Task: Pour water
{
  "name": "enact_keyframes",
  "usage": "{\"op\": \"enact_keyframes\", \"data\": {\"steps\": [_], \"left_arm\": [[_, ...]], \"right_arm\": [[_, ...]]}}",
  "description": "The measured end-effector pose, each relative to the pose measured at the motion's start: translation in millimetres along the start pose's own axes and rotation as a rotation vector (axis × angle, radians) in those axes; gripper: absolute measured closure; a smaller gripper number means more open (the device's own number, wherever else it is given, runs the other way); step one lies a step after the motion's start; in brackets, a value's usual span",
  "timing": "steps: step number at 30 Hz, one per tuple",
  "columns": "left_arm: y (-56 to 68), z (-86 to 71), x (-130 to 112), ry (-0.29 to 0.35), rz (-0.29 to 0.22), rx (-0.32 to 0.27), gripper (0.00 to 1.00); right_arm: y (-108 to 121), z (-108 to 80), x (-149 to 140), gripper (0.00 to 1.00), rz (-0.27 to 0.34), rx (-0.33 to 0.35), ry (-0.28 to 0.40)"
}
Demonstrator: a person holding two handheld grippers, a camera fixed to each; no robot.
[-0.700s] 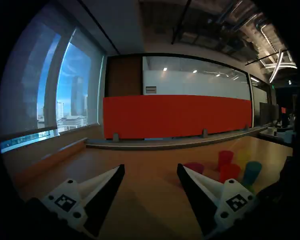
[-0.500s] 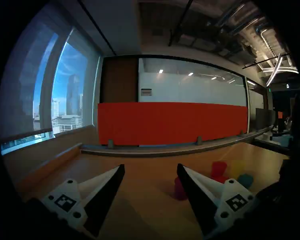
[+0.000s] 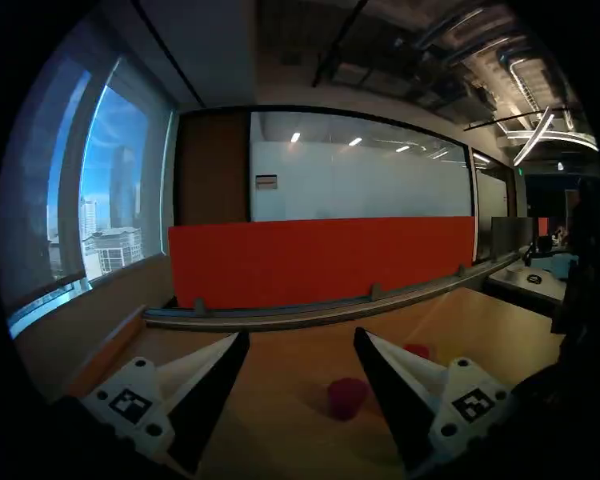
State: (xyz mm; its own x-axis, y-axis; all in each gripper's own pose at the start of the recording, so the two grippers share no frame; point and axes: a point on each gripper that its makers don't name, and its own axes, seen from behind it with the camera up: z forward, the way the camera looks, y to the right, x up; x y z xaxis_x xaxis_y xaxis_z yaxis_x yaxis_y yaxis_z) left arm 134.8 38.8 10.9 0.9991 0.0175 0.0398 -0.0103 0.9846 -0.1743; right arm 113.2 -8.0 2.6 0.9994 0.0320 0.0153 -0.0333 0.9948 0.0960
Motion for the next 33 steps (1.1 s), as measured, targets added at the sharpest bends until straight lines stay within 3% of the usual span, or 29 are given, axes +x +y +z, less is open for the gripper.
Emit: {"op": "enact_keyframes", "data": {"steps": [9,18,27,33], "left_arm": [[27.0,2.8,5.5,-0.02,-0.053,-0.136,0.03],[50.8,-0.1,11.3,-0.004,-0.07,-0.278,0.03],[69.2,-5.2,12.3,0.009,-0.017,-0.395,0.03],[79.9,-11.6,9.3,0.009,-0.004,-0.445,0.03]], "right_arm": [[-15.6,1.6,-0.3,0.01,0.027,0.085,0.001],[-43.4,2.7,2.8,0.01,0.023,0.244,-0.006],[-83.5,-6.5,11.2,0.01,0.012,0.425,0.003],[-90.8,-8.9,7.0,0.01,-0.016,0.451,-0.012]]}}
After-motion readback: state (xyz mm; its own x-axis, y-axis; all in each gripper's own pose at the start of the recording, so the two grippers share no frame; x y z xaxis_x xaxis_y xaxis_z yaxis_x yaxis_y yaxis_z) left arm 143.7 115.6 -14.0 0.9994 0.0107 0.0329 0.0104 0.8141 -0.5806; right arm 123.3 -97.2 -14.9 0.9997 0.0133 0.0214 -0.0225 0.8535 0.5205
